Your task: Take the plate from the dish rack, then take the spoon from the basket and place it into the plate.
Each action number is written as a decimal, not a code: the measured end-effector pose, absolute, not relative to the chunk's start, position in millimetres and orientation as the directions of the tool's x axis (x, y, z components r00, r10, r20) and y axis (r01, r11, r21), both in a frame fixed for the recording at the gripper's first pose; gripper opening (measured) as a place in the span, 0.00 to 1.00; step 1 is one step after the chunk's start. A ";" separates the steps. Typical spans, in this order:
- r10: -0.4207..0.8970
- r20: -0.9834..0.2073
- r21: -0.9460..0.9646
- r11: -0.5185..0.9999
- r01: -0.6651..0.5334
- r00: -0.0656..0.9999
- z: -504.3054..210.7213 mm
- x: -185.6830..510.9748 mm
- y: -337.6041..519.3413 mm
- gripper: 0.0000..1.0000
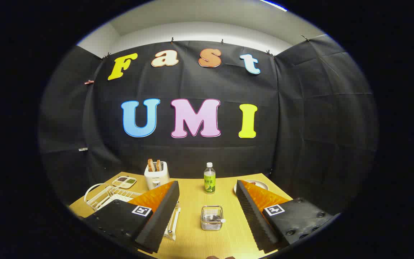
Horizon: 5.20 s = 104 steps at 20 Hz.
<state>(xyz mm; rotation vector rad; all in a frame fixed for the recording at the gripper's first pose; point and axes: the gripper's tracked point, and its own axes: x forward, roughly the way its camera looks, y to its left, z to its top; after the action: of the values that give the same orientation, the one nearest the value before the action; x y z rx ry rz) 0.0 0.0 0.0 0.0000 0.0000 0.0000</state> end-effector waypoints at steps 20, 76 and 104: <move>0.073 -0.075 -0.027 0.997 -0.075 0.995 -11.5 20.0 44.8 0.97; 0.145 -0.651 0.104 0.989 -0.102 0.745 -79.2 95.9 132.3 0.28; 0.487 -0.713 0.524 0.848 -0.078 0.504 -305.6 4.9 -48.7 0.30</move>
<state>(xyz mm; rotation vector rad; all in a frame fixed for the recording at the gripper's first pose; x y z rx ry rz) 4.9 -48.7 -305.6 0.4615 0.9907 0.3553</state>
